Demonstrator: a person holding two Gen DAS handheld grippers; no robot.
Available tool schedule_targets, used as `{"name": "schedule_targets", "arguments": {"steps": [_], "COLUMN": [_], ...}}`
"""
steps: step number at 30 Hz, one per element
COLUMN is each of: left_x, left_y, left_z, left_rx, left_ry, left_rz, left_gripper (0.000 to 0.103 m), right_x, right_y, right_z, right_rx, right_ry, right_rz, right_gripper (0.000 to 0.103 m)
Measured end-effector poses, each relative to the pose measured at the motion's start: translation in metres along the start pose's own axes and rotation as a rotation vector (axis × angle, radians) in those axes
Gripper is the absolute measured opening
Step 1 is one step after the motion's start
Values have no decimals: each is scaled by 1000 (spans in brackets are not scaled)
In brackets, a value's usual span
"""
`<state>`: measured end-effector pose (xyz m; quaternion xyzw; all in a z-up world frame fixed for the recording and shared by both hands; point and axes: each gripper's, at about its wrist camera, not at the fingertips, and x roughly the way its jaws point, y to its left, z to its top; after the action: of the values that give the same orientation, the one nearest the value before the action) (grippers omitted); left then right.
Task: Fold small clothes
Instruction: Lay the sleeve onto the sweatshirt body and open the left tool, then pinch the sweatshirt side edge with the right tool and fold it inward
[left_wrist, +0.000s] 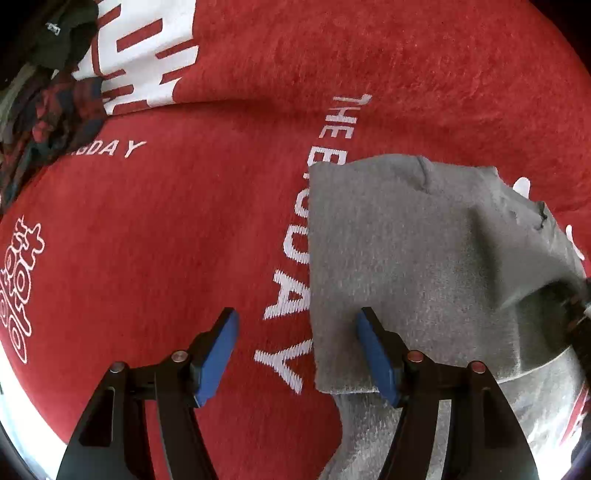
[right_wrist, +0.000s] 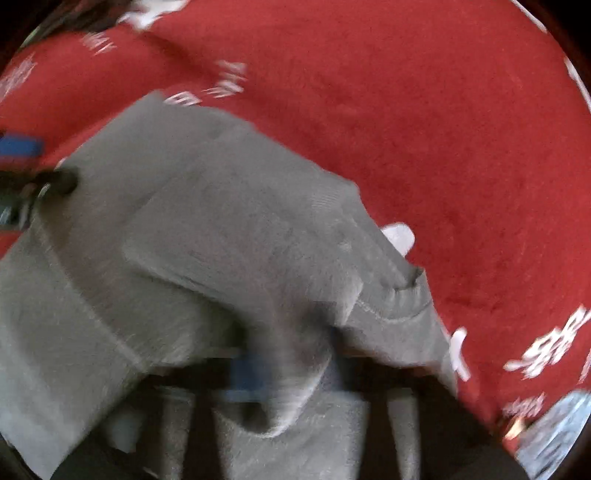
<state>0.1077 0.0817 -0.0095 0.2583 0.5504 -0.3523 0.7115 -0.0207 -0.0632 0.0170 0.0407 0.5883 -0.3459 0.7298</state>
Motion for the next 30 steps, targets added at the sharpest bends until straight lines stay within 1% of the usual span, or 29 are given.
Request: {"name": "schedule_targets", "arguments": {"steps": [1, 2, 3, 4, 6, 7, 8, 9, 10, 11, 12, 14, 16, 20, 21, 22, 23, 25, 28, 30], "left_x": [-1, -2, -3, -4, -4, -4, -3, -3, 0, 2, 1, -2, -9, -9, -9, -7, -6, -1, -4, -10], "left_y": [-1, -1, -1, -2, -3, -4, -5, -5, -8, -9, -9, -11, -13, -18, -19, -21, -22, -22, -18, -14], "left_z": [-1, -1, -1, -1, -2, -2, -1, 0, 3, 6, 8, 14, 16, 18, 17, 17, 16, 12, 8, 8], "left_rx": [8, 13, 18, 22, 27, 30, 34, 39, 45, 48, 51, 61, 65, 86, 95, 104, 111, 124, 134, 143], "left_ry": [-2, -4, -5, -5, -5, -5, -5, -4, 0, 5, 9, -3, -23, -19, -19, -14, -7, 8, 7, -3], "left_rz": [5, 8, 10, 12, 16, 19, 21, 23, 33, 40, 44, 66, 70, 76, 80, 87, 94, 106, 112, 117], "left_gripper": [67, 67, 67, 67, 68, 68, 68, 68, 71, 71, 71, 71, 71, 71, 71, 71, 71, 71, 71, 71], "right_x": [-5, -8, -10, -8, 4, 17, 24, 31, 38, 40, 40, 36, 34, 34, 33, 35, 32, 31, 30, 24], "right_y": [-29, -52, -84, -105, -136, -151, -157, -161, -167, -168, -171, -174, -180, -185, -187, -188, -189, -188, -187, -188], "right_z": [-5, -12, -29, -46, -83, -111, -130, -147, -169, -183, -197, -205, -205, -190, -189, -183, -183, -188, -200, -206], "right_rx": [178, 313, 513, 663, 909, 1072, 1160, 1238, 1338, 1398, 1462, 1481, 1460, 1417, 1403, 1377, 1362, 1358, 1380, 1396], "right_ry": [-23, -42, -64, -70, -54, -27, -4, 18, 34, 17, -5, -12, -4, 18, 29, 41, 50, 59, 70, 80], "right_rz": [74, 145, 237, 293, 396, 477, 499, 513, 550, 589, 628, 634, 618, 596, 589, 559, 526, 492, 503, 480], "right_gripper": [10, 10, 10, 10, 12, 13, 14, 18, 18, 19, 22, 25, 25, 25, 18, 9, 7, 7, 8, 17]}}
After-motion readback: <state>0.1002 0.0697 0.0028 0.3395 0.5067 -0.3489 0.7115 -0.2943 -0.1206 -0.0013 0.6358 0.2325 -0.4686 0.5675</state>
